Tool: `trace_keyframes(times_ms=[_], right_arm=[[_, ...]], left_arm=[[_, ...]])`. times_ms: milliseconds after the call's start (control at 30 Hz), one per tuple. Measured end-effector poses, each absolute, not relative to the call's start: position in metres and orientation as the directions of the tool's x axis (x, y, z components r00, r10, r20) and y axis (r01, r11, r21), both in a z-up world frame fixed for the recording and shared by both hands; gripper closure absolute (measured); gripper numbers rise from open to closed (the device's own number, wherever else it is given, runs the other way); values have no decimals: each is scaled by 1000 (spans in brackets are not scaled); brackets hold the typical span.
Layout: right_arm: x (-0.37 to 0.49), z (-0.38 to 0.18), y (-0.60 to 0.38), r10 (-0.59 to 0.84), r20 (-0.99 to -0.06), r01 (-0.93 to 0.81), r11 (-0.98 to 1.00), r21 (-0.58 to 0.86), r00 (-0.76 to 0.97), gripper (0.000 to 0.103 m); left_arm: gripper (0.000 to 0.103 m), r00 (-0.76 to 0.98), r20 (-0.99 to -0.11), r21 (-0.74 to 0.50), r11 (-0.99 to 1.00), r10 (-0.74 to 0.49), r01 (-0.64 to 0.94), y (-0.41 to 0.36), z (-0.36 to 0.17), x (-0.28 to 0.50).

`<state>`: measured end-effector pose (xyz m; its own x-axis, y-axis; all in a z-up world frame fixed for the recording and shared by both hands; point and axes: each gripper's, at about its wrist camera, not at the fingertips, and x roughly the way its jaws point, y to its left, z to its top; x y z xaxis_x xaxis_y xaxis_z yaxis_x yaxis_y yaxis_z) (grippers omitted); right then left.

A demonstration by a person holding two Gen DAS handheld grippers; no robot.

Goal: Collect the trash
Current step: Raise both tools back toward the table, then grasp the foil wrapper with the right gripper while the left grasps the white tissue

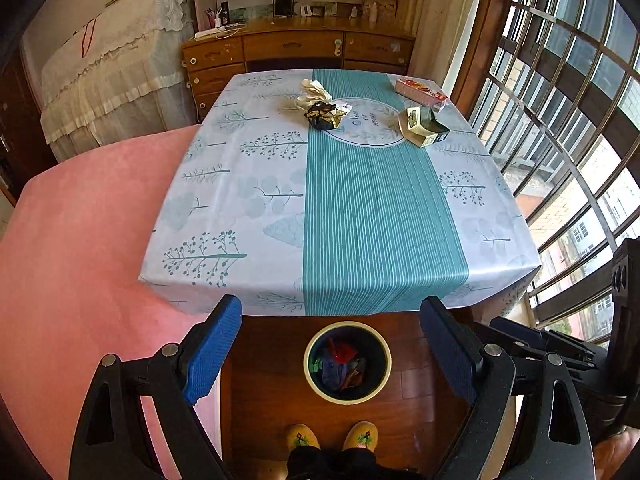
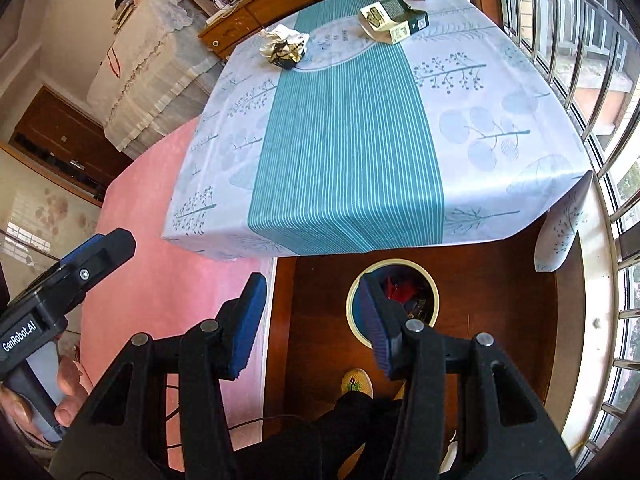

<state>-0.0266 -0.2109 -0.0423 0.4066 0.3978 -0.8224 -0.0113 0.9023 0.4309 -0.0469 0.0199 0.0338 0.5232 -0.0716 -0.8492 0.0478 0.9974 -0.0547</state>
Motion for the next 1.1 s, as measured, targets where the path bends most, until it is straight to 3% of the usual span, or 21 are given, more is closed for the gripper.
trace_keyframes(times_ms=[600,967,1100], right_arm=[[37,22,-196,386,-755,-92,911,401,531,58],[164,18,-169,304,-762,28,921,389,572,54],[231,5,-148,286,-783,90,913,397,552,46]], left_arm=[[11,609,-791,-38,999,-54,39,38,81,4],[11,572,-810,-80,990,-133,118,97,59,164],[11,546,-823,-84,984,-157,157,118,52,240]])
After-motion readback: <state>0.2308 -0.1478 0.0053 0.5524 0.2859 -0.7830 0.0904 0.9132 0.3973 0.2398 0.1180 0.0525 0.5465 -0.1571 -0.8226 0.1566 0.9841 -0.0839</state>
